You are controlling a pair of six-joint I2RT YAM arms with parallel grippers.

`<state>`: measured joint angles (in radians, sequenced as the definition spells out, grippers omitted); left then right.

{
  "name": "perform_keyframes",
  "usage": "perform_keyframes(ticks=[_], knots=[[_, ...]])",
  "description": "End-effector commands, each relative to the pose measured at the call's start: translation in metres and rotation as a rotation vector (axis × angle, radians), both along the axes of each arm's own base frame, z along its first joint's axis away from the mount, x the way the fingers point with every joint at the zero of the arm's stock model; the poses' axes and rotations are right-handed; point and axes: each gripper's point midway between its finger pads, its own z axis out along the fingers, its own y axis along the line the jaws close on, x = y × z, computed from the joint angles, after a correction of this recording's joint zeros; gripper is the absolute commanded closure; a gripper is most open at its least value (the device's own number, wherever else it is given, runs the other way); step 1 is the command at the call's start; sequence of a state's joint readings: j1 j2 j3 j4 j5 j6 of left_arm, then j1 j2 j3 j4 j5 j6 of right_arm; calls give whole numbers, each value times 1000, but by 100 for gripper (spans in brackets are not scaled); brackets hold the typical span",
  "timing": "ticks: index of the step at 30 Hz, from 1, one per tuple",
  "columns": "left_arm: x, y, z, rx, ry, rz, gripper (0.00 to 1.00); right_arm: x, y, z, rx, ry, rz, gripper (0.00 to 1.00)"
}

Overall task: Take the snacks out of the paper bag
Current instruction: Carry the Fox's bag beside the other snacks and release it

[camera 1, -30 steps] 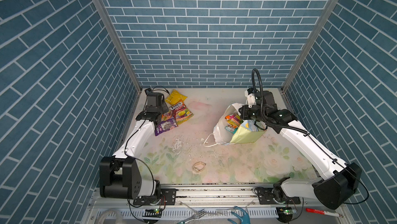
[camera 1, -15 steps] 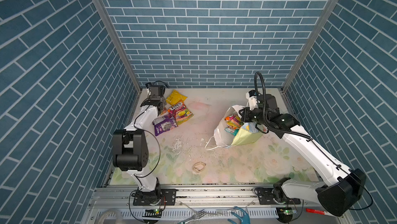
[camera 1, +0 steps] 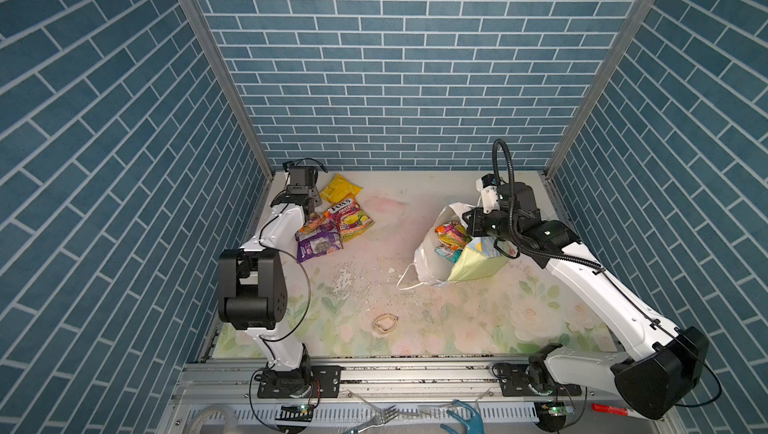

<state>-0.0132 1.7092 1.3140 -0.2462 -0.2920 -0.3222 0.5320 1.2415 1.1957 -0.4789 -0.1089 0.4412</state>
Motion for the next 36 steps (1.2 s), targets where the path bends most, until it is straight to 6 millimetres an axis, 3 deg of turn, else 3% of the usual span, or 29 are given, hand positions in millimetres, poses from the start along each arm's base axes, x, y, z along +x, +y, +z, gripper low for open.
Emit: perform_keyframes(ticks=[1, 6, 13, 16, 21, 25, 30, 36], knots=[[-6, -10, 15, -62, -49, -42, 15, 5, 1, 23, 52, -64, -22, 100], [-21, -20, 28, -129, -105, -68, 4, 7, -3, 21, 32, -66, -42, 100], [-46, -37, 64, -180, -191, -117, 0, 9, -2, 19, 31, -62, -43, 100], [-59, -70, 88, -278, -257, -222, 0, 13, -7, 15, 7, -71, -69, 100], [-89, -133, 123, -279, -310, -402, 0, 15, -14, 9, -23, -66, -104, 100], [-107, -153, 120, -297, -285, -465, 1, 15, -14, 5, -31, -55, -105, 100], [-120, -154, 101, -326, -270, -464, 0, 13, -19, -5, -62, -30, -117, 100], [-127, -167, 93, -402, -253, -511, 0, 11, -20, -9, -75, -22, -111, 100]])
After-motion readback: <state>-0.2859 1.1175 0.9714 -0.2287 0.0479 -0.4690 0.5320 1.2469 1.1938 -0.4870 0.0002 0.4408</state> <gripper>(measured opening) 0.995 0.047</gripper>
